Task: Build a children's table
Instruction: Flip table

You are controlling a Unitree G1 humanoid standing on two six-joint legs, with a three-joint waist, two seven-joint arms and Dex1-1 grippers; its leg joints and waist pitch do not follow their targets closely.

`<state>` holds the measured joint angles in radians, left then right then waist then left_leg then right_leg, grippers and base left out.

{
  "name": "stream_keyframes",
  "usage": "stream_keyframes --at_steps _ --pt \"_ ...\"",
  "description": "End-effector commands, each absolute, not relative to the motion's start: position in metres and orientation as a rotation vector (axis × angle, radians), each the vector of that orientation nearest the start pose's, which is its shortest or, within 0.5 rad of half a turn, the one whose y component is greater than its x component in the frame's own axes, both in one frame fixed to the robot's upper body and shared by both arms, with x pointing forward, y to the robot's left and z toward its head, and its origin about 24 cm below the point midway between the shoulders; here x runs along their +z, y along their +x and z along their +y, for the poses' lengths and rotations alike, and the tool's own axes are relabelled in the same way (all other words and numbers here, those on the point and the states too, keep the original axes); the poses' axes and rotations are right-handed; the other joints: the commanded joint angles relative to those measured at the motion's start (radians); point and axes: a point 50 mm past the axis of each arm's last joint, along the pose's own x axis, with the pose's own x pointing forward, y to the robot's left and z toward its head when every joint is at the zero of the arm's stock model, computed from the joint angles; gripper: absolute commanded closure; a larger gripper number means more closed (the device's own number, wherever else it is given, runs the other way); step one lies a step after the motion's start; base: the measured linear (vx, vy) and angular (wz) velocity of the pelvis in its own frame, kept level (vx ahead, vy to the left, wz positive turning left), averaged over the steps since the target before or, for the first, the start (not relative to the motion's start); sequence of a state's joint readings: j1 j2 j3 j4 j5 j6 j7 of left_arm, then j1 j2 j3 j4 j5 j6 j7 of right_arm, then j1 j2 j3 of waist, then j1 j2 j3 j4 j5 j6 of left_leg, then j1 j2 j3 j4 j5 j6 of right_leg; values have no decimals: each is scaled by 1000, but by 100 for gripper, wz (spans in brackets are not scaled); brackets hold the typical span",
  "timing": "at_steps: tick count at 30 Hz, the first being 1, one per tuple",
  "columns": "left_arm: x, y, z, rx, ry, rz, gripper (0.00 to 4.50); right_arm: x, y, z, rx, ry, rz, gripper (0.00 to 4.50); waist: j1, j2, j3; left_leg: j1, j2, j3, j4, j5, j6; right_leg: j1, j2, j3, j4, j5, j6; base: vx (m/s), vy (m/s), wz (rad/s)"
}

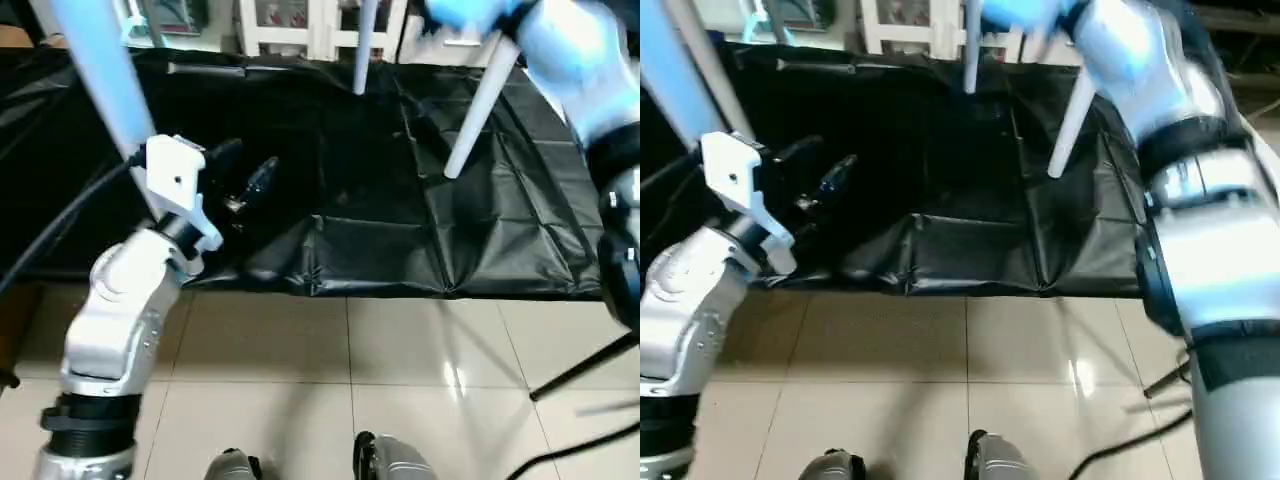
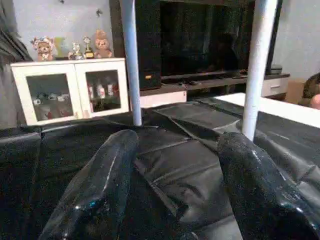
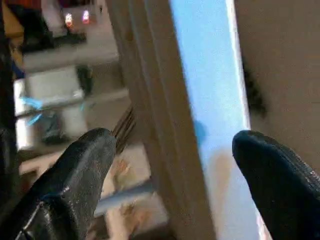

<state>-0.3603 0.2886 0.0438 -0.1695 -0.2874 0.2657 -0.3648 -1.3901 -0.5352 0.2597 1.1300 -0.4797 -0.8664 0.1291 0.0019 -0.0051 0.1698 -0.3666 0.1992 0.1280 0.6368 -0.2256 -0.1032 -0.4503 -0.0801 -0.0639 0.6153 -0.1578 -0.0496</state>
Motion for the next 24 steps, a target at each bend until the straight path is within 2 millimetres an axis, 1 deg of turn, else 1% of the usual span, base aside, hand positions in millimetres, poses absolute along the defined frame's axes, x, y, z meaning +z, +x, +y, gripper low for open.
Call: stream_keyframes --at_steps 1,2,3,4,5,6,7,8,9,10,11,12,13,14,15,16,17,18,19,20,21,22,23,24 --pt "161 301 158 -440 53 -243 155 324 374 -137 408 -1191 -1030 35 -2 2 -92 -1 -11 25 -76 -259 56 65 -24 22 -67 -377 -123 0 0 0" --pt "162 301 157 -434 41 -248 155 324 372 -137 416 -1181 -1047 35 -4 7 -93 -4 -9 28 -76 -276 58 60 -20 21 -65 -356 -136 0 0 0" --pt "162 302 157 -427 38 -247 155 324 371 -137 421 -1177 -1059 35 -5 6 -93 -6 -8 28 -75 -283 60 59 -19 21 -64 -356 -140 0 0 0" --pt "162 303 156 -398 24 -237 155 324 365 -139 441 -1158 -1110 35 -5 6 -93 -7 -8 29 -75 -289 62 59 -18 20 -64 -359 -140 55 -21 -1" --pt "160 303 154 -385 23 -224 155 322 361 -140 453 -1137 -1135 35 -4 6 -96 -7 -7 31 -71 -274 63 58 -19 22 -62 -342 -138 55 -21 -1" --pt "160 303 152 -378 23 -216 155 322 359 -141 460 -1123 -1149 35 -5 3 -98 -12 -8 33 -70 -253 72 60 -17 24 -59 -314 -147 65 -21 -1" --pt "159 301 150 -384 29 -225 155 319 355 -142 472 -1078 -1170 35 -4 1 -100 -14 -9 34 -68 -242 76 62 -16 25 -58 -304 -151 75 -19 3" --pt "158 293 146 -423 24 -241 155 307 349 -145 499 -1007 -1169 35 0 5 -102 -11 -8 35 -66 -215 95 61 -18 30 -57 -266 -158 75 -19 3" --pt "157 292 145 -431 23 -242 155 305 348 -145 502 -999 -1167 35 3 5 -107 -16 -5 35 -65 -160 116 68 -19 33 -50 -182 -181 94 -13 4" --pt "156 286 144 -460 19 -248 155 297 345 -148 507 -967 -1160 35 3 3 -113 -23 -4 32 -62 -117 125 73 -18 34 -38 -125 -202 104 4 -1" --pt "155 282 144 -478 17 -249 155 292 343 -149 509 -951 -1153 35 6 4 -119 -27 -6 29 -58 -28 152 81 -15 36 -24 5 -236 104 4 -1" --pt "156 273 143 -537 -7 -262 155 280 339 -155 498 -913 -1120 35 2 7 -128 -27 -11 31 -49 53 193 80 -9 36 -10 129 -281 89 15 -3" --pt "158 264 143 -599 -39 -266 155 269 335 -159 495 -869 -1091 35 6 6 -137 -29 -17 30 -43 119 216 89 -5 38 1 215 -293 76 12 1" --pt "159 250 144 -692 -74 -249 155 252 331 -166 492 -827 -1039 35 7 7 -132 -32 -12 31 -38 223 290 77 0 36 8 338 -331 76 12 1" --pt "159 242 146 -752 -82 -229 155 242 328 -171 485 -805 -1004 35 9 2 -126 -31 -11 34 -39 208 300 74 -2 37 6 320 -333 64 11 3" --pt "159 241 146 -758 -82 -227 155 241 327 -171 485 -803 -1001 35 10 8 -123 -27 -4 34 -43 154 311 72 -7 33 -2 229 -332 0 0 0" --pt "160 237 149 -789 -82 -215 155 235 325 -175 483 -773 -972 35 6 7 -120 -27 -3 36 -44 125 311 69 -5 31 -8 177 -328 0 0 0" --pt "160 237 149 -789 -82 -215 155 235 325 -175 483 -773 -972 35 9 4 -110 -23 -2 39 -50 56 294 67 -8 31 -19 72 -313 0 0 0" --pt "161 235 154 -807 -87 -201 155 229 322 -176 487 -752 -953 35 6 1 -105 -23 1 41 -53 22 281 65 -8 31 -25 19 -301 0 0 0" --pt "162 233 169 -814 -77 -178 155 216 314 -172 546 -672 -893 35 6 3 -86 -20 4 45 -65 -102 218 60 -11 32 -43 -153 -248 0 0 0" --pt "162 233 169 -814 -77 -178 155 216 314 -172 546 -672 -893 35 6 5 -83 -16 4 44 -68 -144 191 60 -12 34 -46 -208 -222 0 0 0" --pt "162 231 181 -814 -50 -151 155 204 307 -166 617 -579 -820 35 4 7 -80 -13 7 43 -72 -181 164 56 -12 32 -50 -259 -201 0 0 0" --pt "161 230 190 -808 -21 -121 155 194 302 -159 694 -475 -740 35 5 7 -72 -6 4 42 -78 -244 124 53 -11 34 -60 -339 -148 0 0 0" --pt "160 230 192 -806 -16 -114 155 192 301 -158 713 -450 -722 35 -1 6 -66 -6 3 37 -86 -284 95 51 -8 35 -66 -392 -109 0 0 0"
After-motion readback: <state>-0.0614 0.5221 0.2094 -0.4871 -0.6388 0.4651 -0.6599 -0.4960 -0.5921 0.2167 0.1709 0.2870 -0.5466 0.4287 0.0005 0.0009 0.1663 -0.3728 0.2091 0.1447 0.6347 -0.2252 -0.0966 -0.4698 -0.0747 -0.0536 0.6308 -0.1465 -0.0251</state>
